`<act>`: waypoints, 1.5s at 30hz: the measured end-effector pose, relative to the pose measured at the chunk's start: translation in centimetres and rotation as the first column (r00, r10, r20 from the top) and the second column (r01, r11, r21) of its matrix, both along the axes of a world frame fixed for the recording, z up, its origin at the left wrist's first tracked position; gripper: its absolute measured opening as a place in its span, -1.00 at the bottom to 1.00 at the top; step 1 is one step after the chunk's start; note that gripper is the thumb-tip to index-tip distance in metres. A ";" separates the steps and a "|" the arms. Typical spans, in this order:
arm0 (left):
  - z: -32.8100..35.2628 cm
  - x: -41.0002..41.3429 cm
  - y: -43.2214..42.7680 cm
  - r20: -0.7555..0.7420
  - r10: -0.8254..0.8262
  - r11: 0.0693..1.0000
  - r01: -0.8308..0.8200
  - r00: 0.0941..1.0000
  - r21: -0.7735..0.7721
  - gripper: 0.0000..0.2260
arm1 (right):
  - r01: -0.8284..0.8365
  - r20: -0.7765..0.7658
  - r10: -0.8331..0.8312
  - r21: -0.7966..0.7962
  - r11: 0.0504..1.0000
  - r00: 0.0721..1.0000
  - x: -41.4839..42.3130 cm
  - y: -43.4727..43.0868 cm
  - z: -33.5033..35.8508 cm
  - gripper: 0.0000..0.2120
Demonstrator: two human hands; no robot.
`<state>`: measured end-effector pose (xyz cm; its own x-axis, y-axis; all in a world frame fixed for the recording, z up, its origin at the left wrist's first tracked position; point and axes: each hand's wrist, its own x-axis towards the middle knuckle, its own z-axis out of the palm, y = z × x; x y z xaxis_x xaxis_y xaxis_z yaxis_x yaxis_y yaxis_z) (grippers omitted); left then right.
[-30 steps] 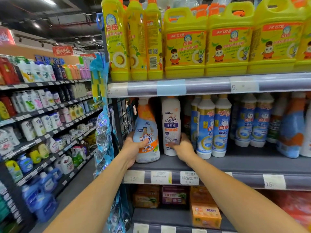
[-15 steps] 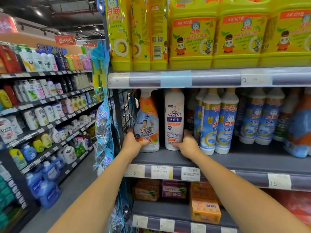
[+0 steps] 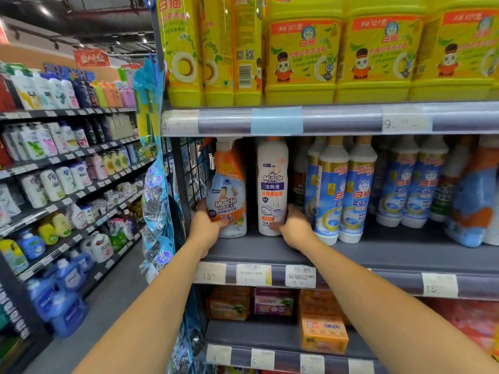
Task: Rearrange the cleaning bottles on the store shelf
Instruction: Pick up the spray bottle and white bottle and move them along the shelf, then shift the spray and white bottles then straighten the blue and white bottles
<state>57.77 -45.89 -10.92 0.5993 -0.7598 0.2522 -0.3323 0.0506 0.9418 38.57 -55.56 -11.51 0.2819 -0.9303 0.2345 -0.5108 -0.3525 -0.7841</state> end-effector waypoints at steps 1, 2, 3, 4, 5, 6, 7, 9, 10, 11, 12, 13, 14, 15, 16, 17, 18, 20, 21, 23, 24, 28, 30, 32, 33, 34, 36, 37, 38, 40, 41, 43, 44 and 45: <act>0.0 -0.1 0.1 -0.005 0.004 1.000 -0.004 1.000 0.006 -0.44 | 0.000 -0.008 0.000 0.003 1.000 1.000 0.0 0.0 0.0 -0.48; 0.1 -0.2 0.2 -0.011 0.005 1.000 -0.005 1.000 0.012 -0.44 | 0.001 -0.017 -0.001 0.005 1.000 1.000 -0.1 0.1 0.0 -0.49; 0.2 -0.3 0.3 -0.016 0.005 1.000 -0.005 1.000 0.022 -0.44 | 0.004 -0.026 -0.004 0.007 1.000 1.000 -0.1 0.2 0.1 -0.49; 0.4 -0.4 0.4 -0.019 0.004 0.999 -0.004 1.000 0.036 -0.45 | 0.006 -0.037 -0.005 0.009 1.000 0.999 -0.2 0.3 0.2 -0.49; 0.5 -0.5 0.6 -0.021 0.005 0.998 -0.004 1.000 0.058 -0.46 | 0.007 -0.056 -0.006 0.009 1.000 0.998 -0.3 0.4 0.3 -0.49; 0.7 -0.7 0.8 -0.021 0.012 0.996 -0.010 1.000 0.090 -0.48 | 0.005 -0.082 -0.004 0.010 1.000 0.997 -0.3 0.7 0.4 -0.49; 1.0 -0.9 1.1 -0.027 0.026 0.991 -0.022 0.999 0.131 -0.49 | 0.001 -0.115 0.001 0.014 1.000 0.993 -0.4 1.0 0.6 -0.49; 1.7 -1.5 1.7 -0.072 0.058 0.981 -0.043 0.996 0.191 -0.52 | -0.012 -0.194 0.018 0.028 1.000 0.981 -0.7 1.7 1.2 -0.47; 2.1 -1.9 2.2 -0.098 0.065 0.979 -0.045 0.993 0.197 -0.54 | -0.019 -0.240 0.026 0.034 0.999 0.970 -0.9 2.1 1.6 -0.45; 2.5 -2.4 2.7 -0.111 0.069 0.979 -0.046 0.991 0.197 -0.54 | -0.026 -0.283 0.038 0.044 0.999 0.958 -1.3 2.7 2.0 -0.44; 2.8 -2.8 3.2 -0.111 0.071 0.978 -0.048 0.991 0.201 -0.54 | -0.040 -0.318 0.056 0.056 0.998 0.947 -1.7 3.4 2.4 -0.43; 3.0 -3.2 3.9 -0.097 0.074 0.975 -0.051 0.993 0.217 -0.53 | -0.064 -0.343 0.081 0.063 0.996 0.936 -2.3 4.2 2.8 -0.43; 3.2 -3.6 4.6 -0.061 0.071 0.969 -0.055 0.996 0.241 -0.53 | -0.090 -0.365 0.104 0.055 0.994 0.925 -2.9 5.2 3.2 -0.44; 3.3 -4.1 5.2 -0.003 0.062 0.962 -0.059 0.998 0.265 -0.54 | -0.113 -0.390 0.118 0.036 0.993 0.913 -3.8 6.2 3.5 -0.45; 3.5 -4.6 5.8 0.068 0.042 0.957 -0.060 0.997 0.284 -0.56 | -0.133 -0.419 0.126 0.014 0.991 0.899 -4.7 7.2 3.8 -0.46; 3.6 -5.2 6.5 0.148 0.012 0.953 -0.056 0.989 0.298 -0.55 | -0.153 -0.447 0.134 -0.006 0.988 0.884 -5.8 8.2 4.0 -0.46; 3.7 -5.9 7.1 0.236 -0.037 0.952 -0.038 0.971 0.304 -0.54 | -0.173 -0.478 0.140 -0.025 0.985 0.867 -7.0 9.1 4.2 -0.45; 3.9 -7.8 7.9 0.432 -0.187 0.948 0.047 0.882 0.314 -0.56 | -0.200 -0.545 0.138 -0.055 0.978 0.827 -9.7 10.8 4.3 -0.43; 4.0 -8.9 8.3 0.515 -0.282 0.932 0.105 0.810 0.346 -0.56 | -0.201 -0.580 0.127 -0.065 0.977 0.804 -11.1 11.5 4.4 -0.42; 4.2 -11.2 9.1 0.598 -0.442 0.877 0.180 0.668 0.446 -0.54 | -0.185 -0.630 0.095 -0.078 0.980 0.771 -13.9 12.9 4.4 -0.39; 4.3 -12.3 9.4 0.619 -0.490 0.853 0.190 0.614 0.487 -0.53 | -0.170 -0.646 0.077 -0.083 0.982 0.760 -15.3 13.4 4.4 -0.39; 4.4 -16.5 10.3 0.728 -0.549 0.825 0.121 0.411 0.553 -0.46 | -0.123 -0.672 0.024 -0.100 0.987 0.740 -20.5 14.7 4.5 -0.37; 4.4 -19.2 10.6 0.762 -0.553 0.820 0.062 0.336 0.568 -0.43 | -0.111 -0.676 0.009 -0.108 0.988 0.737 -23.2 15.4 4.5 -0.38; 4.4 -22.1 10.8 0.783 -0.552 0.821 0.019 0.288 0.571 -0.42 | -0.108 -0.671 0.004 -0.113 0.988 0.742 -26.1 15.8 4.3 -0.41; 4.2 -23.7 10.9 0.786 -0.556 0.817 0.005 0.271 0.576 -0.42 | -0.108 -0.665 0.008 -0.109 0.988 0.747 -27.5 16.0 4.3 -0.41; 4.1 -25.3 11.0 0.783 -0.565 0.811 -0.002 0.262 0.585 -0.42 | -0.106 -0.660 0.011 -0.104 0.989 0.751 -29.1 16.2 4.3 -0.42; 3.6 -28.4 11.1 0.767 -0.584 0.795 -0.002 0.266 0.607 -0.42 | -0.104 -0.652 0.016 -0.096 0.990 0.758 -32.2 16.6 4.3 -0.40; 3.4 -30.0 11.2 0.755 -0.595 0.786 0.003 0.274 0.618 -0.42 | -0.104 -0.651 0.018 -0.093 0.990 0.759 -33.8 16.9 4.2 -0.38; 3.2 -31.5 11.3 0.745 -0.606 0.778 0.011 0.281 0.628 -0.41 | -0.104 -0.653 0.019 -0.091 0.990 0.757 -35.2 17.2 4.2 -0.36; 2.8 -34.6 11.4 0.726 -0.628 0.760 0.023 0.282 0.649 -0.40 | -0.108 -0.664 0.023 -0.087 0.990 0.747 -38.1 17.6 4.0 -0.33; 2.6 -36.1 11.5 0.717 -0.637 0.752 0.026 0.285 0.658 -0.39 | -0.112 -0.677 0.028 -0.081 0.990 0.736 -39.5 17.8 3.8 -0.33; 2.1 -38.9 11.8 0.705 -0.643 0.745 0.032 0.299 0.666 -0.39 | -0.116 -0.700 0.035 -0.069 0.991 0.713 -42.1 18.0 3.5 -0.35; 1.9 -40.2 11.9 0.701 -0.645 0.743 0.036 0.305 0.668 -0.40 | -0.114 -0.704 0.036 -0.065 0.991 0.710 -43.4 18.1 3.4 -0.37; 1.7 -41.4 12.1 0.697 -0.646 0.741 0.039 0.310 0.670 -0.41 | -0.110 -0.702 0.036 -0.061 0.992 0.711 -44.5 18.1 3.2 -0.38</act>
<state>16.40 -33.78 -9.17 -0.0834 -0.9962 -0.0269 -0.9957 0.0822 0.0425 -5.98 -37.47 -8.30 0.4660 -0.8844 0.0251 -0.8688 -0.4627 -0.1764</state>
